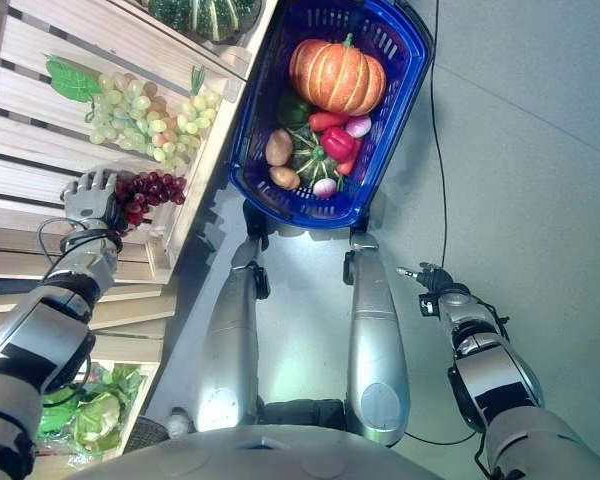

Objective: Pick up fruits and vegetables into the basket

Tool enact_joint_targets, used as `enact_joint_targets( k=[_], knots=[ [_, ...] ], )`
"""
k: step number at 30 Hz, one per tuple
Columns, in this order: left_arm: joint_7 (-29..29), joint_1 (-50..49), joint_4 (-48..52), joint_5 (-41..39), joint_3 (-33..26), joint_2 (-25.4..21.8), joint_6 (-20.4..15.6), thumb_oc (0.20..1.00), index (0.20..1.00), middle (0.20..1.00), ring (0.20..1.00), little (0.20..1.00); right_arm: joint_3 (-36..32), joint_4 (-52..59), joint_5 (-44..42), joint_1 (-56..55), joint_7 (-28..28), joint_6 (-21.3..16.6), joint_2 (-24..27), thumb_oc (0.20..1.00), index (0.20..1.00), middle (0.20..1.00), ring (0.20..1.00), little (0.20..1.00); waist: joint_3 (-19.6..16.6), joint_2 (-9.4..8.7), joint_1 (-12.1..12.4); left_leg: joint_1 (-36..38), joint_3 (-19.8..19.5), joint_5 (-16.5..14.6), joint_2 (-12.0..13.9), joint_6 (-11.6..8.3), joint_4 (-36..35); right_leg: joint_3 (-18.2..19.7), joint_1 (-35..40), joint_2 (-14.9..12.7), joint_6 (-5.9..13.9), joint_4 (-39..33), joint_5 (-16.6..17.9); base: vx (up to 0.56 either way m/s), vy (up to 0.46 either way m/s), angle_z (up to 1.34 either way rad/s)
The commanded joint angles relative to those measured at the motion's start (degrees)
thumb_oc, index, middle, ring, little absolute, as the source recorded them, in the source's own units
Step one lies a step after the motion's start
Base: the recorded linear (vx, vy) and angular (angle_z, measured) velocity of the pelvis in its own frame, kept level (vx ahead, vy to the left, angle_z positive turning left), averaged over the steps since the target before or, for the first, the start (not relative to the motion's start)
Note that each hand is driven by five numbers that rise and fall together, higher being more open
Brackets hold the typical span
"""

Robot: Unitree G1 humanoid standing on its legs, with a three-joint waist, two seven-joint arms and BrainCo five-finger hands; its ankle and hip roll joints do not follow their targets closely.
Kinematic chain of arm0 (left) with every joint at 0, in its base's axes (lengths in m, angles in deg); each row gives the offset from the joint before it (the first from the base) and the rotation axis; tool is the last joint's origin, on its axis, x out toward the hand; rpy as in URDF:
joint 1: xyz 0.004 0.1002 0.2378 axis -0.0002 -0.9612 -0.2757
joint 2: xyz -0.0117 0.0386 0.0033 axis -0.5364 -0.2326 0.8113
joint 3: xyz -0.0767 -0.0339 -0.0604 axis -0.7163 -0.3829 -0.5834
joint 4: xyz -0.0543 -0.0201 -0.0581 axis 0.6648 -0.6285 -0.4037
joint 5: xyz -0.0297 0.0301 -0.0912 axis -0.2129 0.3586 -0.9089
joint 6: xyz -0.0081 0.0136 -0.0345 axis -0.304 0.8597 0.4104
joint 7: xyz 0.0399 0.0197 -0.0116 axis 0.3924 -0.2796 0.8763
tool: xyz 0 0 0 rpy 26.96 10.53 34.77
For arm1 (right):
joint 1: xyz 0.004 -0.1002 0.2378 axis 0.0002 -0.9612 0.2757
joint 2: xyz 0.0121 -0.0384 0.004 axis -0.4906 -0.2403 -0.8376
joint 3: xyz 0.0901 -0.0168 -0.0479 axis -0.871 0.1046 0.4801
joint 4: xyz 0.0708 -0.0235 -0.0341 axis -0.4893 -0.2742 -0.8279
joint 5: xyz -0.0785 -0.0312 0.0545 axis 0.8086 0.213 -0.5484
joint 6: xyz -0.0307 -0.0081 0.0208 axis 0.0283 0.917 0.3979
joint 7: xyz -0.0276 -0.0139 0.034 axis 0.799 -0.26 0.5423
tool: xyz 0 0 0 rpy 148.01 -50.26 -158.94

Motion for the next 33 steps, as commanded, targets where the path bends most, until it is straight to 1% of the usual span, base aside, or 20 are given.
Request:
enact_joint_targets(
  k=[1, 3, 4, 5, 10, 17, 18, 19, 20, 21, 26, 28, 30, 31, 33],
  knots=[
    [-3.13, -3.6, -4.47, 1.53, -1.27, 0.02, 4.0, 1.0, 1.0, 1.0, 1.0, 1.0, 1.29, 0.7, -0.31, -3.1, -0.4, 1.14, 2.25, 1.0, 1.0, 1.0, 1.0, 1.0, -1.78, -1.48, 0.76, -2.62, 1.26, -4.0, -3.67, 3.6, 5.73, -2.69, 2.71, 2.55, -2.01, -2.13, 0.03, 0.0, 0.0, 0.0],
    [-5.01, -3.71, -4.66, 2.2, -1.51, 0.28, 5.02, 1.0, 1.0, 1.0, 1.0, 1.0, 1.35, 0.73, -0.22, -3.03, -0.41, 1.28, 2.3, 1.0, 1.0, 1.0, 1.0, 1.0, -1.78, -1.47, 0.73, -2.74, 1.35, -3.99, -3.63, 3.62, 5.86, -2.65, 2.61, 2.57, -2.08, -2.03, -0.03, 0.0, 0.0, 0.0],
    [-7.12, -3.71, -5.07, 2.43, -1.24, 0.39, 6.17, 1.0, 1.0, 1.0, 1.0, 1.0, 1.31, 0.47, 0.01, -2.95, -0.53, 1.14, 2.34, 1.0, 1.0, 1.0, 1.0, 1.0, -1.78, -1.47, 0.68, -2.77, 1.45, -3.97, -3.57, 3.65, 5.81, -2.74, 2.57, 2.56, -2.12, -1.99, -0.07, 0.0, 0.0, 0.0],
    [-7.65, -3.85, -5.31, 2.46, -1.29, 0.45, 6.46, 1.0, 1.0, 1.0, 1.0, 1.0, 1.31, 0.4, 0.05, -2.93, -0.65, 1.09, 2.44, 1.0, 1.0, 1.0, 1.0, 1.0, -1.78, -1.51, 0.66, -2.81, 1.46, -3.95, -3.53, 3.6, 5.84, -2.76, 2.58, 2.54, -2.14, -2.02, -0.07, 0.0, 0.0, 0.0],
    [-7.69, -3.62, -5.62, 2.17, -1.53, 0.41, 7.25, 1.0, 1.0, 1.0, 1.0, 1.0, 1.6, 0.32, 0.14, -2.41, -0.92, 1.4, 2.69, 1.0, 1.0, 1.0, 1.0, 1.0, -1.78, -1.67, 0.6, -3.12, 1.5, -3.88, -3.33, 3.59, 5.98, -2.78, 2.25, 2.66, -2.25, -1.75, -0.17, 0.0, 0.0, 0.0],
    [-4.04, -2.9, -5.26, -0.26, -1.72, 0.44, 5.13, 1.0, 1.0, 1.0, 1.0, 1.0, 1.91, 0.45, -0.31, -2.32, -0.66, 1.35, 2.42, 1.0, 1.0, 1.0, 1.0, 1.0, -1.78, -1.96, 0.83, -3.59, 1.32, -3.76, -3.27, 3.55, 5.99, -2.93, 1.92, 2.79, -2.22, -1.67, -0.15, 0.0, 0.0, 0.0],
    [-3.63, -2.78, -5.17, -1.23, -1.68, 0.54, 4.41, 1.0, 1.0, 1.0, 1.0, 1.0, 1.97, 0.36, -0.41, -2.25, -0.62, 1.29, 2.36, 1.0, 1.0, 1.0, 1.0, 1.0, -1.78, -2.02, 0.88, -3.61, 1.29, -3.69, -3.25, 3.52, 5.89, -2.97, 1.89, 2.82, -2.19, -1.72, -0.12, 0.0, 0.0, 0.0],
    [-3.69, -2.66, -5.08, -1.13, -1.81, 0.54, 4.02, 0.887, 0.887, 0.887, 0.887, 0.887, 2.01, 0.38, -0.46, -2.22, -0.57, 1.34, 2.28, 1.0, 1.0, 1.0, 1.0, 1.0, -1.78, -2.09, 0.92, -3.56, 1.24, -3.63, -3.28, 3.52, 5.75, -2.97, 1.94, 2.91, -2.19, -1.82, -0.09, 0.0, 0.0, 0.0],
    [-4.29, -2.48, -5.0, -1.95, -1.63, 0.52, 3.42, 0.448, 0.448, 0.448, 0.448, 0.448, 2.07, 0.35, -0.45, -2.19, -0.48, 1.38, 2.19, 1.0, 1.0, 1.0, 1.0, 1.0, -1.78, -2.17, 0.95, -3.57, 1.2, -3.6, -3.29, 3.54, 5.69, -2.98, 1.94, 2.98, -2.2, -1.85, -0.08, 0.0, 0.0, 0.0],
    [-5.02, -2.3, -4.9, -2.19, -1.71, 0.52, 3.08, 0.2, 0.2, 0.2, 0.2, 0.2, 2.12, 0.24, -0.64, -1.99, -0.47, 1.45, 2.21, 1.0, 1.0, 1.0, 1.0, 1.0, -1.78, -2.21, 1.0, -3.65, 1.23, -3.56, -3.28, 3.54, 5.64, -3.0, 1.89, 3.01, -2.19, -1.87, -0.08, 0.0, 0.0, 0.0],
    [-7.36, -1.48, -4.68, -5.98, -1.35, 0.61, 1.3, 0.2, 0.2, 0.2, 0.2, 0.2, 2.12, 0.26, -0.71, -2.04, -0.57, 1.38, 2.22, 1.0, 1.0, 1.0, 1.0, 1.0, -1.78, -2.57, 1.02, -4.02, 1.25, -3.54, -3.29, 3.61, 5.65, -3.05, 1.58, 3.13, -2.15, -1.89, 0.0, 0.0, 0.0, 0.0],
    [-8.13, -1.21, -4.55, -8.22, -1.38, 0.57, 0.95, 0.2, 0.2, 0.2, 0.2, 0.2, 2.14, 0.31, -0.69, -2.22, -0.45, 1.24, 2.1, 1.0, 1.0, 1.0, 1.0, 1.0, -1.78, -2.63, 1.02, -4.05, 1.18, -3.54, -3.34, 3.61, 5.65, -3.06, 1.56, 3.14, -2.06, -1.92, 0.06, 0.0, 0.0, 0.0],
    [-8.61, -1.11, -4.42, -8.62, -1.48, 0.63, 0.92, 0.2, 0.2, 0.2, 0.2, 0.2, 2.15, 0.23, -0.82, -2.1, -0.48, 1.29, 2.08, 1.0, 1.0, 1.0, 1.0, 1.0, -1.78, -2.67, 1.01, -3.96, 1.16, -3.54, -3.38, 3.65, 5.56, -3.03, 1.57, 3.21, -2.03, -1.92, 0.08, 0.0, 0.0, 0.0],
    [-8.98, -0.96, -4.48, -10.38, -1.65, 0.62, 0.72, 0.2, 0.2, 0.2, 0.2, 0.2, 2.21, 0.27, -0.85, -2.15, -0.52, 1.21, 2.11, 1.0, 1.0, 1.0, 1.0, 1.0, -1.78, -2.7, 0.98, -3.92, 1.16, -3.53, -3.4, 3.66, 5.5, -3.04, 1.58, 3.24, -2.03, -1.97, 0.11, 0.0, 0.0, 0.0],
    [-9.09, -0.94, -4.52, -10.38, -2.0, 0.55, 0.53, 0.2, 0.2, 0.2, 0.2, 0.2, 2.25, 0.39, -0.93, -2.24, -0.41, 1.15, 2.05, 1.0, 1.0, 1.0, 1.0, 1.0, -1.78, -2.72, 0.98, -3.9, 1.11, -3.53, -3.43, 3.64, 5.44, -3.02, 1.62, 3.24, -2.02, -2.11, 0.15, 0.0, 0.0, 0.0]
  ],
)
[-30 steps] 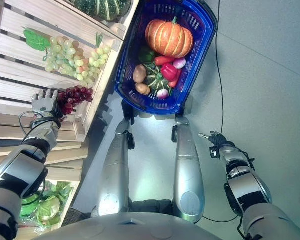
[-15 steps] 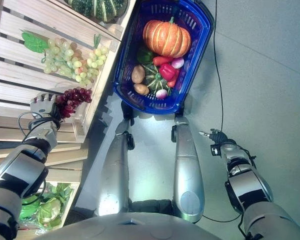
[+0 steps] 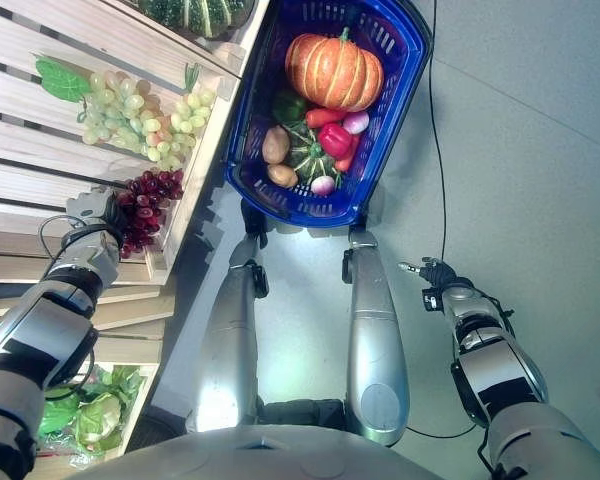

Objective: Pick up fruits and vegetables into the basket

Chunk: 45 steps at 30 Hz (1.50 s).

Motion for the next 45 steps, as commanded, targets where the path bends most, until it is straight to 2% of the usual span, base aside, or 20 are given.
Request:
enact_joint_targets(
  k=[1, 7, 9, 14, 17, 19, 26, 34, 39, 41, 45],
  knots=[
    [-0.88, -3.63, -4.61, -3.2, -1.98, 0.29, -0.25, 0.2, 0.2, 0.2, 0.2, 0.2, 0.98, 0.38, -0.88, -3.69, 0.46, 0.74, 0.78, 1.0, 1.0, 1.0, 1.0, 1.0, -1.7, -2.53, 1.11, -2.79, 0.92, -3.39, -3.56, 3.65, 5.1, -3.21, 2.63, 3.03, -1.76, -2.22, -0.12, 0.0, 0.0, 0.0],
    [-1.7, -3.79, -4.71, -6.35, -3.18, 0.35, -1.29, 0.2, 0.2, 0.2, 0.2, 0.2, 0.95, 0.23, -0.95, -3.62, 0.2, 0.69, 1.04, 1.0, 1.0, 1.0, 1.0, 1.0, -1.7, -2.34, 1.19, -2.86, 0.88, -3.45, -3.71, 3.69, 5.36, -3.29, 2.62, 2.93, -1.77, -2.05, -0.24, 0.0, 0.0, 0.0],
    [-3.02, -4.04, -4.77, -12.61, -4.12, 0.56, -2.33, 0.2, 0.2, 0.2, 0.2, 0.2, 0.98, 0.14, -0.91, -3.55, 0.21, 0.73, 1.05, 1.0, 1.0, 1.0, 1.0, 1.0, -1.7, -2.25, 1.21, -2.67, 0.93, -3.43, -3.74, 3.69, 5.22, -3.29, 2.82, 2.91, -1.76, -2.17, -0.25, 0.0, 0.0, 0.0],
    [-8.14, -4.52, -5.21, -25.39, -9.46, 1.1, -7.86, 0.2, 0.2, 0.2, 0.2, 0.2, 0.44, 0.42, -0.68, -4.08, 0.48, 0.72, 0.83, 1.0, 1.0, 1.0, 1.0, 1.0, -1.7, -2.12, 1.26, -2.2, 0.85, -3.45, -3.96, 3.77, 4.91, -3.4, 3.26, 2.92, -1.77, -2.37, -0.47, 0.0, 0.0, 0.0],
    [-13.59, -4.61, -5.01, -34.98, -11.79, 0.84, -11.57, 0.2, 0.2, 0.2, 0.2, 0.2, 0.26, 0.48, -0.64, -4.11, 0.41, 0.91, 1.17, 1.0, 1.0, 1.0, 1.0, 1.0, -1.7, -1.92, 1.32, -2.06, 0.98, -3.46, -3.93, 3.74, 4.81, -3.54, 3.39, 2.78, -1.75, -2.43, -0.6, 0.0, 0.0, 0.0],
    [-20.87, -5.36, -2.95, -45.77, -14.59, 1.06, -15.54, 0.2, 0.2, 0.2, 0.2, 0.2, -0.03, 0.81, -0.47, -4.41, 0.52, 1.01, 1.29, 1.0, 1.0, 1.0, 1.0, 1.0, -1.7, -1.62, 1.38, -1.98, 0.96, -3.58, -4.06, 3.74, 4.89, -3.48, 3.33, 2.73, -1.67, -2.15, -0.78, 0.0, 0.0, 0.0],
    [-37.78, -8.97, 9.14, -73.31, -21.45, 1.8, -19.55, 0.2, 0.2, 0.2, 0.2, 0.2, -2.08, 2.38, 0.26, -6.57, 1.39, 0.62, 0.96, 1.0, 1.0, 1.0, 1.0, 1.0, -1.7, -0.8, 1.93, -1.35, 1.08, -4.25, -4.6, 3.99, 4.43, -3.64, 3.83, 2.68, -1.55, -2.52, -1.05, 0.0, -0.004, 0.0],
    [-46.79, -12.14, 16.34, -86.43, -24.58, 3.56, -22.22, 0.2, 0.2, 0.2, 0.2, 0.2, -3.43, 2.97, 0.39, -8.12, 1.54, 0.1, 0.67, 1.0, 1.0, 1.0, 1.0, 1.0, -1.7, -0.79, 2.63, -0.3, 0.83, -4.71, -5.03, 4.27, 4.18, -3.87, 4.91, 2.69, -1.63, -2.72, -1.17, 0.0, -0.005, 0.01],
    [-50.07, -12.98, 18.51, -88.9, -25.45, 4.3, -23.43, 0.2, 0.2, 0.2, 0.2, 0.2, -3.89, 3.3, 0.14, -8.85, 2.0, -0.62, 0.42, 1.0, 1.0, 1.0, 1.0, 1.0, -1.7, -0.83, 2.84, 0.1, 0.77, -4.8, -5.19, 4.39, 4.07, -3.89, 5.36, 2.7, -1.66, -2.9, -1.17, 0.0, -0.004, 0.01],
    [-53.75, -13.48, 20.3, -91.92, -25.94, 4.64, -24.62, 0.2, 0.2, 0.2, 0.2, 0.2, -4.23, 3.66, -0.15, -9.34, 2.33, -1.26, 0.29, 1.0, 1.0, 1.0, 1.0, 1.0, -1.7, -0.75, 3.05, 0.24, 0.64, -4.95, -5.25, 4.43, 4.19, -3.96, 5.53, 2.63, -1.63, -2.69, -1.27, 0.0, 0.0, 0.0],
    [-57.28, -13.16, 22.25, -95.27, -26.44, 4.95, -24.84, 0.2, 0.2, 0.2, 0.2, 0.2, -4.4, 4.3, -1.09, -9.13, 2.89, -1.58, 0.04, 1.0, 1.0, 1.0, 1.0, 1.0, -1.7, -0.82, 3.2, 0.63, 0.72, -5.01, -5.25, 4.5, 3.96, -4.06, 5.82, 2.61, -1.64, -2.65, -1.31, 0.0, -0.003, 0.01]
  ],
)
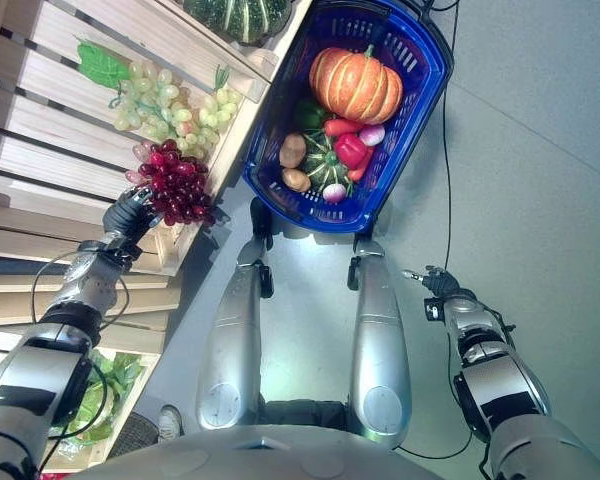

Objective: Pick up fruits and vegetables into the basket

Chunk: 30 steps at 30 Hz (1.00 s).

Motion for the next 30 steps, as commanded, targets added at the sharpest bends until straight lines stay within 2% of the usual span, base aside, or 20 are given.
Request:
enact_joint_targets(
  k=[1, 8, 13, 22, 26, 30],
  knots=[
    [-7.19, 1.67, 5.14, -5.53, -2.68, 2.49, -3.34, 0.2, 0.2, 0.2, 0.2, 0.2, -1.26, 1.21, -1.48, -4.28, 1.55, -0.6, 0.27, 1.0, 1.0, 1.0, 1.0, 1.0, -1.65, -0.74, -0.07, -1.63, 1.78, -5.01, -5.09, 4.44, 4.02, -2.79, 2.56, 2.88, -1.68, -1.66, -1.35, 0.0, -0.008, 0.03],
    [-9.32, 2.76, 9.53, -6.43, -2.74, 2.54, -3.16, 0.2, 0.2, 0.2, 0.2, 0.2, -1.58, 2.57, -3.42, -3.91, 1.94, -2.25, 0.14, 1.0, 1.0, 1.0, 1.0, 1.0, -1.65, -0.78, 0.09, -1.18, 1.92, -5.13, -5.03, 4.52, 3.89, -2.85, 2.95, 2.8, -1.71, -1.58, -1.33, 0.0, 0.0, 0.0],
    [-10.64, 3.87, 12.73, -7.35, -2.22, 2.47, -3.17, 0.2, 0.2, 0.2, 0.2, 0.2, -1.6, 4.2, -5.16, -2.81, 2.37, -4.79, 0.04, 1.0, 1.0, 1.0, 1.0, 1.0, -1.65, -0.83, 0.26, -0.94, 1.98, -5.22, -5.03, 4.56, 3.87, -2.96, 3.11, 2.67, -1.6, -1.67, -1.03, 0.0, -0.006, 0.0],
    [-12.67, 4.49, 20.07, -4.47, -1.89, 3.13, -1.59, 0.2, 0.2, 0.2, 0.2, 0.2, -1.62, 16.26, -13.49, -2.06, 1.09, -9.94, -0.21, 1.0, 1.0, 1.0, 1.0, 1.0, -1.65, -1.35, 0.13, -0.36, 2.31, -5.45, -4.83, 4.42, 3.99, -3.08, 3.52, 2.58, -1.63, -1.56, -0.83, 0.0, -0.004, 0.0],
    [-13.91, 4.48, 23.13, -1.95, -1.29, 3.5, -0.56, 0.2, 0.2, 0.2, 0.2, 0.2, -2.49, 23.63, -21.15, -2.42, -2.37, -10.89, -0.86, 1.0, 1.0, 1.0, 1.0, 1.0, -1.65, -1.41, -0.14, 0.03, 2.54, -5.5, -4.76, 4.33, 3.84, -3.21, 3.85, 2.43, -1.58, -1.73, -0.69, 0.0, 0.0, 0.0],
    [-15.07, 2.9, 26.91, 1.22, -0.58, 4.23, -0.93, 0.2, 0.2, 0.2, 0.2, 0.2, -3.17, 32.49, -31.93, -4.24, -10.16, -9.79, -2.42, 1.0, 1.0, 1.0, 1.0, 1.0, -1.65, -1.46, -0.49, 0.23, 2.66, -5.48, -4.8, 4.29, 3.72, -3.12, 3.93, 2.43, -1.52, -1.86, -0.53, 0.0, 0.0, 0.0]
  ],
)
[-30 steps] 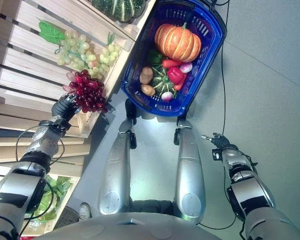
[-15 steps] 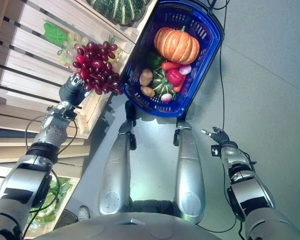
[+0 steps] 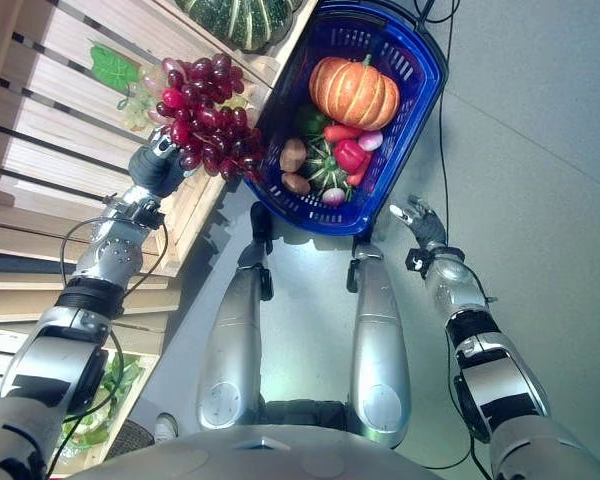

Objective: Pick up fruits and vegetables into the basket

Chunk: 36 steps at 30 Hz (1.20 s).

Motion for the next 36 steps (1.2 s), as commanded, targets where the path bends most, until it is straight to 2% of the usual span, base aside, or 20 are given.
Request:
enact_joint_targets(
  k=[1, 5, 9, 15, 20, 27, 31, 36],
  knots=[
    [-4.76, -0.91, 6.8, 2.94, -0.37, 0.58, -1.93, 0.2, 0.2, 0.2, 0.2, 0.2, -0.77, 7.38, -11.08, -4.04, -8.86, -0.5, -1.96, 1.0, 1.0, 1.0, 1.0, 1.0, -1.67, -1.39, 0.01, -1.13, 2.93, -5.63, -4.82, 4.33, 3.6, -2.87, 2.54, 2.44, -1.49, -2.56, -0.45, 0.0, 0.0, 0.0],
    [-5.63, -0.83, 10.73, 4.97, 2.46, -0.79, -1.44, 0.2, 0.2, 0.2, 0.2, 0.2, 0.1, 13.96, -19.67, -4.32, -17.64, 1.99, -2.95, 1.0, 1.0, 1.0, 1.0, 1.0, -1.67, -1.13, -0.26, -0.66, 3.29, -5.38, -4.58, 4.27, 3.22, -3.03, 2.91, 2.19, -1.25, -2.67, -0.37, 0.0, 0.0, 0.0],
    [-7.01, -0.77, 14.61, 6.53, 5.32, -2.61, -1.42, 0.2, 0.2, 0.2, 0.2, 0.2, 1.01, 21.98, -26.74, -4.21, -22.58, 6.41, -3.53, 1.0, 1.0, 1.0, 1.0, 1.0, -1.67, -0.99, -0.44, -0.49, 3.81, -4.91, -4.42, 4.23, 2.6, -3.25, 3.02, 2.12, -1.06, -3.0, -0.25, 0.0, 0.0, 0.0],
    [-7.89, 0.38, 19.39, 7.14, 8.62, -4.46, -1.02, 0.2, 0.2, 0.2, 0.2, 0.2, 3.33, 28.09, -34.07, -2.6, -24.03, 12.74, -3.25, 1.0, 1.0, 1.0, 1.0, 1.0, -1.67, -0.71, -0.53, -0.54, 4.16, -4.62, -4.28, 4.22, 2.13, -2.99, 2.88, 2.16, -1.0, -3.39, -0.12, 0.0, 0.0, 0.0],
    [-8.43, 1.21, 22.45, 7.93, 11.05, -5.54, 0.06, 0.2, 0.2, 0.2, 0.2, 0.2, 6.0, 31.03, -37.65, -1.86, -25.45, 15.59, -2.87, 1.0, 1.0, 1.0, 1.0, 1.0, -1.67, -0.7, -0.44, -0.84, 4.28, -4.24, -4.16, 4.22, 1.87, -2.96, 2.69, 2.14, -0.98, -3.8, 0.2, 0.0, 0.0, 0.0],
    [-9.54, 3.22, 24.73, 8.42, 15.55, -7.87, 1.93, 0.2, 0.2, 0.2, 0.2, 0.2, 10.18, 34.47, -42.59, -0.3, -28.36, 16.54, -0.98, 1.0, 1.0, 1.0, 1.0, 1.0, -1.67, -0.66, -0.3, -1.08, 4.37, -3.76, -4.17, 4.17, 1.41, -3.15, 2.84, 1.9, -0.81, -4.91, 0.93, 0.0, 0.0, 0.0],
    [-9.75, 4.05, 25.51, 7.8, 17.02, -8.52, 1.92, 0.2, 0.2, 0.2, 0.2, 0.2, 12.06, 35.62, -46.08, 0.82, -29.71, 16.27, 0.29, 1.0, 1.0, 1.0, 1.0, 1.0, -1.67, -0.62, -0.19, -1.04, 4.34, -3.71, -4.21, 4.12, 1.27, -3.19, 2.95, 1.77, -0.7, -5.23, 1.11, 0.0, 0.0, 0.0],
    [-9.69, 5.34, 26.63, 9.8, 19.36, -9.62, 3.75, 0.2, 0.2, 0.2, 0.2, 0.2, 13.25, 36.74, -48.88, 1.8, -31.24, 15.73, 1.05, 1.0, 1.0, 1.0, 1.0, 1.0, -1.67, -0.71, -0.09, -1.2, 4.28, -3.59, -4.24, 4.02, 1.23, -3.41, 2.9, 1.62, -0.51, -5.64, 1.55, 0.0, 0.0, 0.0]
  ],
)
